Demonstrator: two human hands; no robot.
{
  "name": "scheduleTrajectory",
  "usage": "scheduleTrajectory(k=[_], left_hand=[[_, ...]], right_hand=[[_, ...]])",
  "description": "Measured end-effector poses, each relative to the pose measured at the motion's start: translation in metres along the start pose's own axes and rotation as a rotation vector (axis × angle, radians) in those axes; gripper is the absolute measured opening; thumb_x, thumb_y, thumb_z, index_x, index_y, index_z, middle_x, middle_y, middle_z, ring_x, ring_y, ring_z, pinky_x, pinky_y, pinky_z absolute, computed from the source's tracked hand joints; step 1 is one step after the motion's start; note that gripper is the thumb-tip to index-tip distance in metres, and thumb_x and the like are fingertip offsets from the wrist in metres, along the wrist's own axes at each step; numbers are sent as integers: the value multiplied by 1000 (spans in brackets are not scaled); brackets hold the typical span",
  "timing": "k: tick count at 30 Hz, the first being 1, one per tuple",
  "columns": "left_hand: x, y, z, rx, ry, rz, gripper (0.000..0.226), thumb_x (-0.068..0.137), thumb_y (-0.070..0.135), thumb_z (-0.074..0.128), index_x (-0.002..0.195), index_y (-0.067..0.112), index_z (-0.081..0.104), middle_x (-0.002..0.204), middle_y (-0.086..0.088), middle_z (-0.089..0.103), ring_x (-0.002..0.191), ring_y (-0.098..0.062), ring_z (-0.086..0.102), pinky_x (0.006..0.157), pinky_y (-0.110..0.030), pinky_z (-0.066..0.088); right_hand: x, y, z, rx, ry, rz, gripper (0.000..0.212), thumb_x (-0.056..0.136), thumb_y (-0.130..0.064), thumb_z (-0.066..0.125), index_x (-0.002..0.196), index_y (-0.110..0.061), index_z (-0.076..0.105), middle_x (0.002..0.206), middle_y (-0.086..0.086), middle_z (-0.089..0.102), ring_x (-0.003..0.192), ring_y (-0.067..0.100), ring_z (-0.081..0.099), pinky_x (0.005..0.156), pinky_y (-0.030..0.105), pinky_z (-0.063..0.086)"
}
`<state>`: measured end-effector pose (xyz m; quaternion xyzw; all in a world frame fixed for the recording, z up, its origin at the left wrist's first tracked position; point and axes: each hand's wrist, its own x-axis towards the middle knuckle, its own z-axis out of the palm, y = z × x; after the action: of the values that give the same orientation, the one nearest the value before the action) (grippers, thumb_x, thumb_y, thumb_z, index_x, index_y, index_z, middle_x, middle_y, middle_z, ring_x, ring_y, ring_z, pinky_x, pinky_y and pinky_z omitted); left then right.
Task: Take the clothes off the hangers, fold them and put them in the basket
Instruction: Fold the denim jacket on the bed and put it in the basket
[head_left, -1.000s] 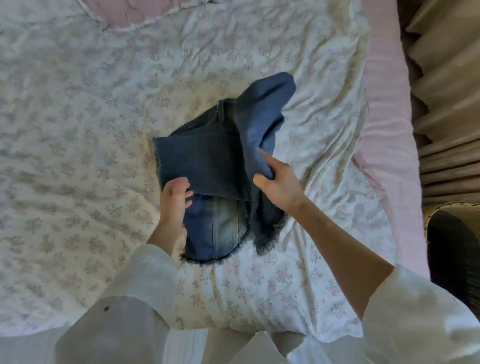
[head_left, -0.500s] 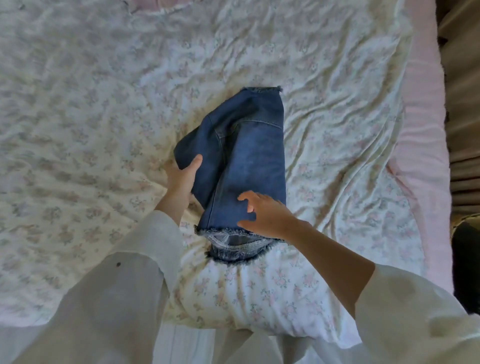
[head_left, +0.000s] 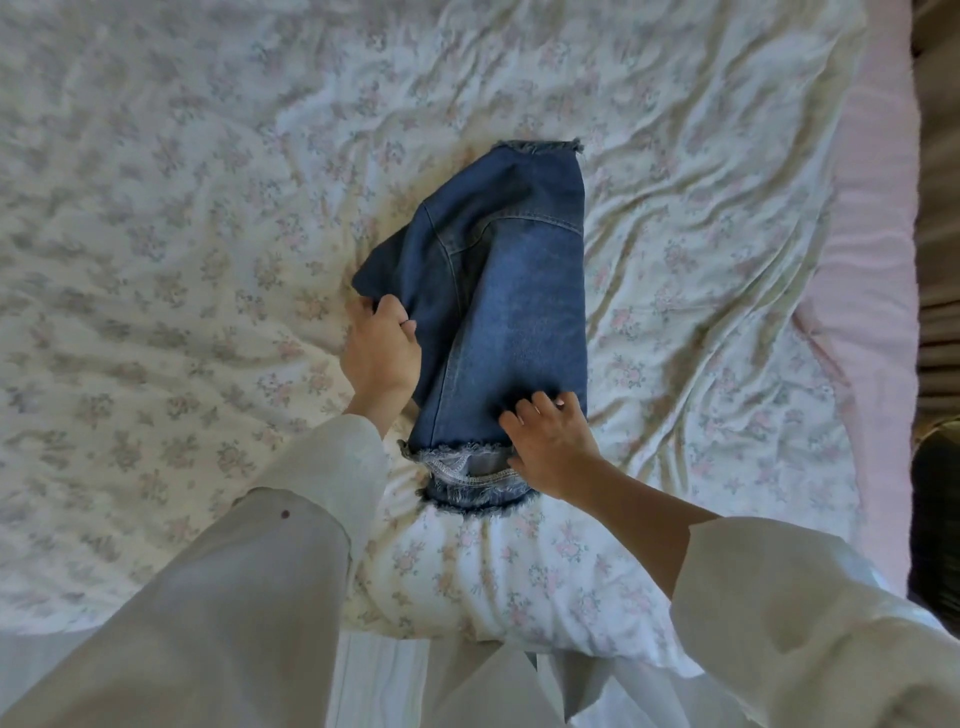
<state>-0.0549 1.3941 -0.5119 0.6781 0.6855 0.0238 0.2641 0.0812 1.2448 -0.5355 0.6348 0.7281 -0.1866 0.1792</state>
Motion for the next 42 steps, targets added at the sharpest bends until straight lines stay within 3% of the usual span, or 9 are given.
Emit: scheduleTrajectory(k=[5,10,14,18,21,23,28,35,42], left_hand=[[3,-1,-7,-92,21,-40,9,94,10,43,91,13,51,116,-6,49,80,-20,48,67,-32,35],[7,-14,-12,-206,66,-84,15,89,-2,34,87,13,38,82,-2,49,78,-23,45,63,-33,34],[10,-17,-15,-377,91,-206,22,85,-8,29,83,13,35,83,-1,47,79,-22,41,69,-29,35],[19,-33,-16,-426,64,-275,33,81,-9,26,71,22,31,79,2,43,83,-19,39,72,-28,34],[15,-34,-8,-516,20,-369,22,89,-1,30,87,19,38,85,1,45,85,-20,40,73,-32,36],[9,-29,-3,-593,-38,-443,13,97,20,41,109,15,38,106,-7,48,93,-23,45,82,-34,41],[5,-16,5,-808,-160,-539,83,80,48,67,142,13,23,140,-8,40,123,-27,46,104,-43,42],[18,-21,6,-1170,-433,-623,55,79,43,71,123,13,58,114,-9,69,99,-26,68,85,-43,54],[24,-17,1,-1441,-606,-503,56,86,44,62,131,11,55,127,-13,61,116,-32,59,98,-52,45]], right_hand=[[-6,-2,3,-29,-101,81,37,85,-19,57,120,-11,49,116,8,52,107,27,47,95,45,36],[-9,-2,5,-80,-16,54,28,43,-22,85,59,-11,65,57,3,59,55,21,54,56,31,47],[-33,26,1,-56,-35,-54,29,62,-26,77,84,-10,67,82,5,64,82,22,60,72,35,49],[-77,72,15,-87,-33,-104,37,29,-19,86,58,-17,63,56,-2,55,53,16,56,46,25,44],[-87,85,14,-94,-76,-71,31,49,-21,83,74,-14,67,68,2,60,62,19,59,52,30,47],[-82,78,16,-42,-143,-49,37,75,-28,66,109,-14,61,105,7,60,94,23,59,75,38,48],[-52,55,8,443,-22,417,22,91,-19,39,107,-10,51,113,6,49,104,24,50,80,35,45],[11,76,-21,1396,172,810,56,94,-24,50,143,-13,27,138,6,44,120,24,48,96,33,41],[55,94,-48,1779,116,862,70,77,-42,68,136,-14,43,129,1,55,116,20,53,102,40,43]])
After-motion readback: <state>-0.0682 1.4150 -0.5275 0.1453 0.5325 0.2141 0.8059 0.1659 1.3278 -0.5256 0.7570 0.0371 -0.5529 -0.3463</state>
